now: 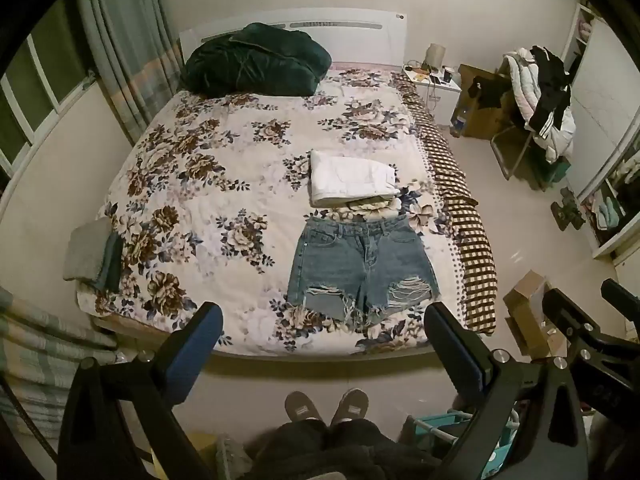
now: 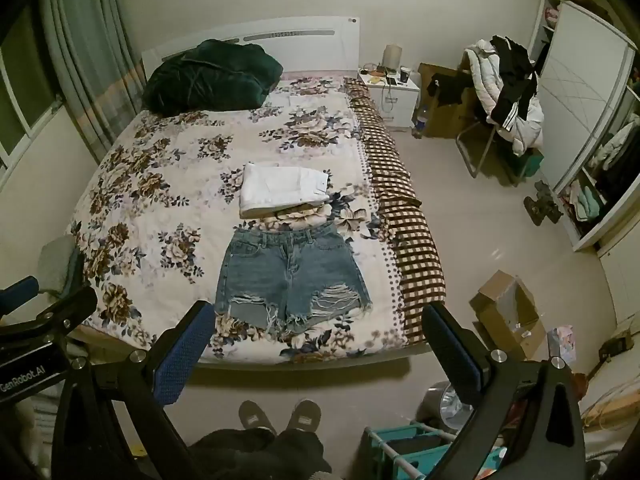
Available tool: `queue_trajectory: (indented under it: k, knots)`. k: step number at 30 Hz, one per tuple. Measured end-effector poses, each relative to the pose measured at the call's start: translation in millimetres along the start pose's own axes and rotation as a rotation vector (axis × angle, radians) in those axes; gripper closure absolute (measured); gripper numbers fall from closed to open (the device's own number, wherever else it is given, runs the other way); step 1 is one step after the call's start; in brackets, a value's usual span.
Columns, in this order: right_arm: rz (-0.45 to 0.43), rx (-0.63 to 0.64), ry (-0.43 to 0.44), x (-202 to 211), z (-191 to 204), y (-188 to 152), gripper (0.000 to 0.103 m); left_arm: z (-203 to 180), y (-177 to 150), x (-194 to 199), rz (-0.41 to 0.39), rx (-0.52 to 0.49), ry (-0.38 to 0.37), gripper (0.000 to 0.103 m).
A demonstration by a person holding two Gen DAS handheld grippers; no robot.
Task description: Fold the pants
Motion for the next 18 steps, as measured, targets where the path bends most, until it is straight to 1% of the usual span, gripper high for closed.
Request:
queue_trajectory:
  k: [2, 4, 15, 16, 18]
  knots:
    - [0.002, 0.004, -0.008, -0.1, -0.1, -0.5, 0.0, -0.4, -0.1, -0.1, 0.003, 0.005, -0.011, 0.0]
    - [-0.011, 0.0, -0.001, 1.6, 0.0, 0.1, 0.0, 0.1, -0.1, -0.1, 0.005, 0.006, -0.01, 0.0]
    - [-0.005, 0.008, 0.008, 5.2, 0.4, -0.8, 0.0, 0.9, 3.0, 3.7, -0.002, 0.001, -0.012, 0.0]
    - [-0.006, 0.006, 0.007, 5.3, 0.2, -0.7, 0.0, -5.5, -4.6, 2.4, -0.002, 0.005, -0.009, 0.0]
    - [-0.007, 0.008, 0.007, 7.6, 0.7, -3.3, 0.0, -7.3, -5.6, 3.7, -0.003, 0.009, -0.011, 0.0]
Point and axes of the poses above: each gripper's, at about its wrist camera, not at the fingertips, and x roughly against the way its jaws point, z to its left, y to its top, the point moved 8 cm from there along -x, roughly the way its jaws point, and after that the axes turned 4 degrees about x, right-handed, at the moved point
